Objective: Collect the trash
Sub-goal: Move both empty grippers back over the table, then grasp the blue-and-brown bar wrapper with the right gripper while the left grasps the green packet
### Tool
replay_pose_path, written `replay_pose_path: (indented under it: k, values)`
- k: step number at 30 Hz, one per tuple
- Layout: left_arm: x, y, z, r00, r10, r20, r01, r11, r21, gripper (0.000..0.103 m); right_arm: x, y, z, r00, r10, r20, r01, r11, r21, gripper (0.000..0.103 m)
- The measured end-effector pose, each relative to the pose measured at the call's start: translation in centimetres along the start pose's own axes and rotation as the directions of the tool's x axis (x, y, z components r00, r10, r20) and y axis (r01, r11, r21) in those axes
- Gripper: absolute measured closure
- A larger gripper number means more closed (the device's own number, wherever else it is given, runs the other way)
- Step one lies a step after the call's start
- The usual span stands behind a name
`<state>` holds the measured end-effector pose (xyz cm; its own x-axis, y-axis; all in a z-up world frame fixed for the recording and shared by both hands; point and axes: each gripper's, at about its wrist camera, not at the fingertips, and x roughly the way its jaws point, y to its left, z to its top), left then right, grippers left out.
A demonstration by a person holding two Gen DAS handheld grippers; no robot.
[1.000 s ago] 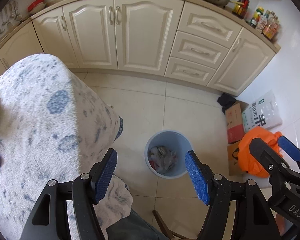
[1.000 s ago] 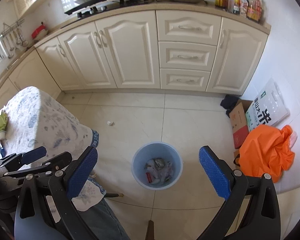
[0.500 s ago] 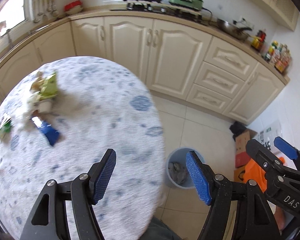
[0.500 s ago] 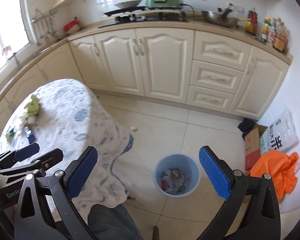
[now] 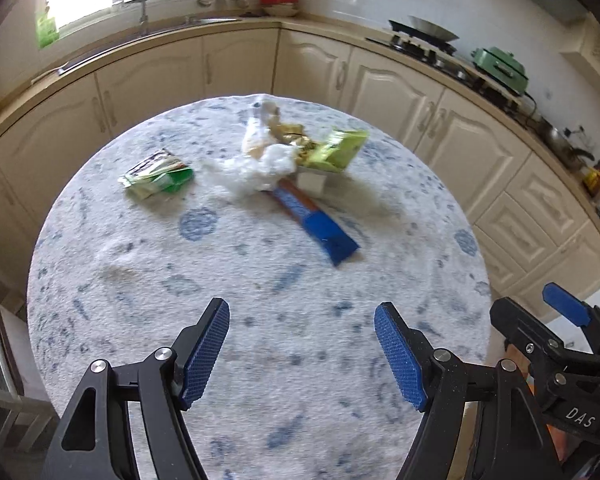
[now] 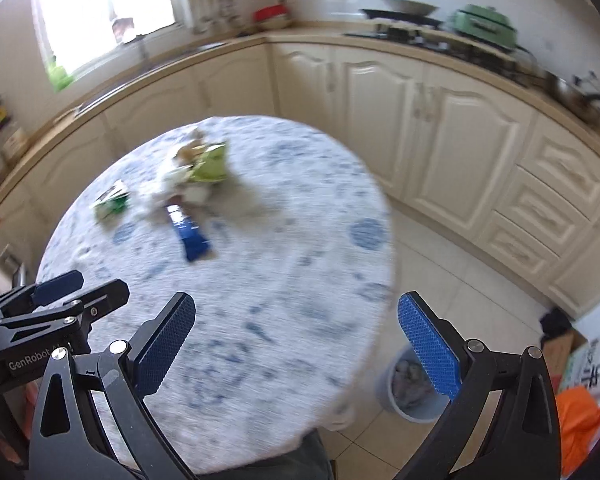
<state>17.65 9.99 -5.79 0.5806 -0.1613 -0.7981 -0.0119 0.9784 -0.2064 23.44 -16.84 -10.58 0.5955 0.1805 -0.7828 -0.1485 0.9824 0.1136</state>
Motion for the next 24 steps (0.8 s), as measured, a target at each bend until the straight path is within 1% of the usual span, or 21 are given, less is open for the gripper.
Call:
replay_pose_path:
  k: [4,6,10,12,13,15,18,19,21,22,23,24]
  values:
    - [-0.4,3.7,0.6,0.999,0.037,-0.004,-0.037,0.997,-0.073,0.029,2.3,4.1,1.0,0.999,0.025,-0.022,-0.027,0.996,-0.088,0.001]
    - [-0.4,5.4,0.7,0.999,0.049,-0.012,-0.050,0.993,-0.106,0.029,3.9,6.0,1.6,0.997,0.052,-0.048,-0.057,0.991,-0.124,0.001]
    - [0.6,8.6,1.6,0.997,0.065,-0.037,-0.070,0.982,-0.173,0.028,6.5,8.3,2.7,0.994,0.061,-0.095,-0.076,0.982,-0.171,0.003]
    - [1.2,9.8,1.8,0.997,0.052,-0.059,-0.063,0.976,-0.207,0.027,8.3,9.3,3.3,0.991,0.045,-0.126,-0.068,0.980,-0.188,0.006]
    - [1.7,10.6,2.2,0.997,0.038,-0.068,-0.051,0.975,-0.217,0.027,9.0,9.5,3.6,0.990,0.043,-0.134,-0.068,0.979,-0.192,0.010]
    - [2.3,11.1,2.7,0.997,0.020,-0.078,-0.037,0.974,-0.226,0.027,10.6,10.2,4.2,0.987,0.047,-0.151,-0.077,0.976,-0.201,0.011]
    - [3.7,11.8,4.0,0.996,0.032,-0.082,-0.050,0.972,-0.228,0.027,12.8,11.1,5.1,0.984,0.034,-0.173,-0.072,0.973,-0.219,0.019]
    - [4.4,12.0,4.4,0.996,0.029,-0.086,-0.049,0.972,-0.231,0.026,13.2,11.4,5.3,0.984,0.035,-0.177,-0.075,0.971,-0.228,0.023]
    - [5.5,12.4,5.2,0.995,0.018,-0.097,-0.041,0.970,-0.241,0.026,14.5,12.1,5.7,0.978,0.067,-0.199,-0.114,0.965,-0.236,0.025]
    - [6.0,12.6,5.5,0.995,0.015,-0.100,-0.039,0.969,-0.245,0.026,15.2,12.2,5.8,0.971,0.086,-0.222,-0.137,0.964,-0.226,0.037]
    - [6.4,12.8,5.9,0.995,0.015,-0.101,-0.039,0.968,-0.247,0.026,15.5,12.3,5.8,0.974,0.079,-0.210,-0.128,0.964,-0.231,0.046]
    - [7.0,13.0,6.2,0.995,0.018,-0.102,-0.043,0.968,-0.248,0.026,15.5,12.5,5.8,0.980,0.066,-0.189,-0.113,0.962,-0.249,0.060]
